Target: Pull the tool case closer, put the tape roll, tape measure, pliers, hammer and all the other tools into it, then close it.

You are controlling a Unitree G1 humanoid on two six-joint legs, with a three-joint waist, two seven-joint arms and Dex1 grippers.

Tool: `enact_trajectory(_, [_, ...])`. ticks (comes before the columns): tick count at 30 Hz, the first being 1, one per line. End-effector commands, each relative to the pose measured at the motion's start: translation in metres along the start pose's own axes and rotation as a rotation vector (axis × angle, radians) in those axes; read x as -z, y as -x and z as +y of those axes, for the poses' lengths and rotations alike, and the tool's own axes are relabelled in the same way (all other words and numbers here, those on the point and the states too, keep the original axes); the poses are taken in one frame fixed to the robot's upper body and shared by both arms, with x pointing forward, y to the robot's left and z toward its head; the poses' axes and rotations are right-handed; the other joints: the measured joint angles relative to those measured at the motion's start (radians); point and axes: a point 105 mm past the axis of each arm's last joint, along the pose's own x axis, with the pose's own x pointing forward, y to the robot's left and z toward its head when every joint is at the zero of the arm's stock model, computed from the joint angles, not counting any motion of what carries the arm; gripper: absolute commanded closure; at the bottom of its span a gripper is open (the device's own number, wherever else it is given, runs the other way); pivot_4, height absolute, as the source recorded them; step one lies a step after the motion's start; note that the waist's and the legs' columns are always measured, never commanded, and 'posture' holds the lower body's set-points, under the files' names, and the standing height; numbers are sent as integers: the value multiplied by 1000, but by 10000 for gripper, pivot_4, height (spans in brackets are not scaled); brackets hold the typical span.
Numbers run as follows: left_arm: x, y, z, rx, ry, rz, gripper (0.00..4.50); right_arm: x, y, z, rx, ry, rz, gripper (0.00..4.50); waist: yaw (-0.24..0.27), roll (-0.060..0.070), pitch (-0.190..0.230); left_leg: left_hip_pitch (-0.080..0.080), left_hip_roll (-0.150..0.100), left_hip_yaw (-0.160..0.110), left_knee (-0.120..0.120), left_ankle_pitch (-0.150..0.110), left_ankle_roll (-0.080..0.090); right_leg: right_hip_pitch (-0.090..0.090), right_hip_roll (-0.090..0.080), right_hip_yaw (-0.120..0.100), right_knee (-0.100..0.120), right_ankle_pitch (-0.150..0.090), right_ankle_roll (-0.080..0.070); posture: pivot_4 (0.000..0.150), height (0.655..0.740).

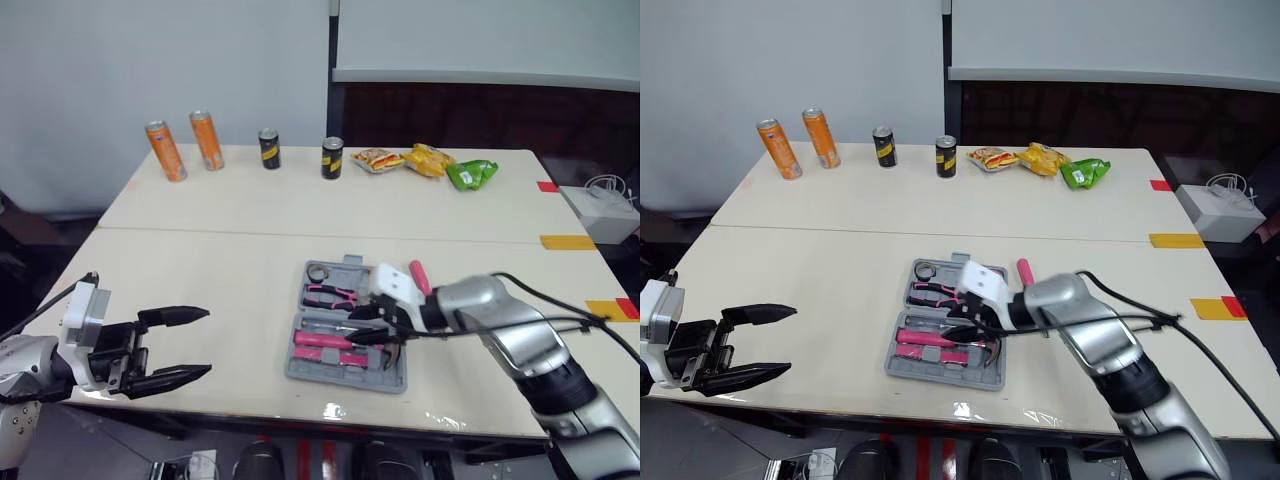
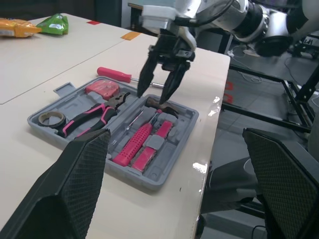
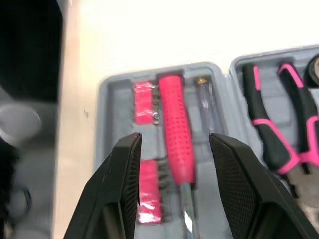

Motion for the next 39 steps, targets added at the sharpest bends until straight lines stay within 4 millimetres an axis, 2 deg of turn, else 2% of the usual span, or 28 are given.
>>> enact_trajectory(1, [-10,0,-2,-12,-35,-26,0,-12,16,-1,64,47,-180,22783,-1,0,0,0,0,0,0,0,0,0,0,0,0,0,0,1500,7400])
enact_trajectory(7, [-8,-4,-1,-21,-32,-41,0,3,7,-1,95,14,-251,22783,-12,0,0,2,1,-1,0,0,0,0,1,0,1,1,-2,1500,7400])
enact_trajectory(10, [-7,-6,-1,-22,-31,-47,0,6,-1,-2,97,6,-275,31299,-15,0,0,2,1,-1,0,0,0,1,1,0,0,1,-2,1500,7400])
enact_trajectory(14, [-5,-5,0,-28,-28,-48,0,21,-9,-3,104,22,-251,44387,-19,0,0,0,1,-1,-1,0,0,0,1,0,-2,1,-2,1500,7400])
enact_trajectory(22, [2,-3,-1,-37,-18,-43,0,29,-19,-8,105,50,-233,44769,-25,0,0,0,1,-2,-1,0,0,0,1,-1,-3,1,-2,1500,7400])
enact_trajectory(26, [6,-1,0,-43,-15,-43,0,42,-30,-8,96,38,-193,44769,-24,-1,0,0,1,-2,-1,0,0,0,1,-2,-3,1,-2,1500,7400])
enact_trajectory(30, [8,0,0,-50,-13,-44,0,72,-40,-10,111,9,-92,44769,-26,-2,-1,-1,1,-2,-1,0,0,0,1,-2,-3,1,-2,1500,7400])
enact_trajectory(32, [10,1,0,-55,-13,-43,0,95,-45,-6,93,29,19,44769,-28,-4,-3,0,1,-2,-1,0,0,1,1,-1,-3,1,-2,1500,7400])
enact_trajectory(37, [12,1,0,-64,-15,-43,0,113,-51,-1,72,-52,111,44769,-27,-9,-7,7,2,-1,-2,0,0,8,1,-1,-3,1,-2,1500,7400])
enact_trajectory(39, [13,2,0,-67,-14,-42,0,121,-50,2,63,-69,154,44769,-26,-10,-8,15,2,-1,-2,0,0,13,1,0,-3,-2,3,1500,7400])
